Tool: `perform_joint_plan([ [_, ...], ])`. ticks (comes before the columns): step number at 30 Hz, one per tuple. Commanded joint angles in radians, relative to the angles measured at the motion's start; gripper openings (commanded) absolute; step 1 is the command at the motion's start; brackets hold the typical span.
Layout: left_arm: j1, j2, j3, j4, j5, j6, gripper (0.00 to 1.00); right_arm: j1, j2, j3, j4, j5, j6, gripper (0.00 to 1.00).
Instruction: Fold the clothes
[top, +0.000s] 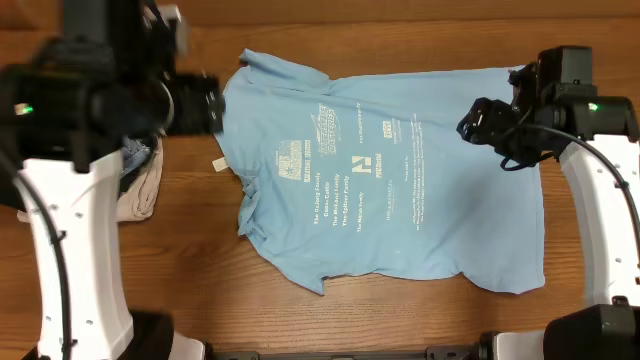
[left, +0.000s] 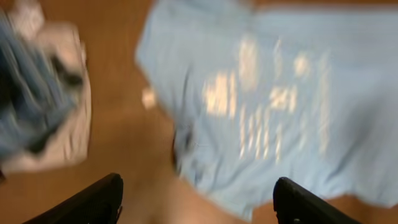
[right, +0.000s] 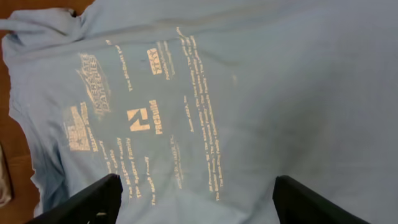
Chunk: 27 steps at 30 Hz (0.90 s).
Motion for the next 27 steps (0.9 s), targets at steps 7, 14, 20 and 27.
perform_joint_plan([
  [7,-0.057,0.006,-0.932,0.417,0.045,-0.143,0.77,-0.003,-0.003,0.010,-0.010,-0.003,0.010,0.83],
  [14,-0.071,0.029,-1.188,0.738,0.013,-0.143,0.58,-0.003,-0.003,0.010,-0.012,-0.003,0.010,0.83],
  [20,-0.045,0.037,-1.298,0.828,-0.126,-0.430,0.04,-0.003,-0.003,0.010,-0.021,-0.003,0.010,0.83],
  [27,0.135,0.037,-1.310,0.733,-0.109,-0.517,0.33,-0.003,-0.003,0.010,-0.024,-0.002,0.009,0.83],
])
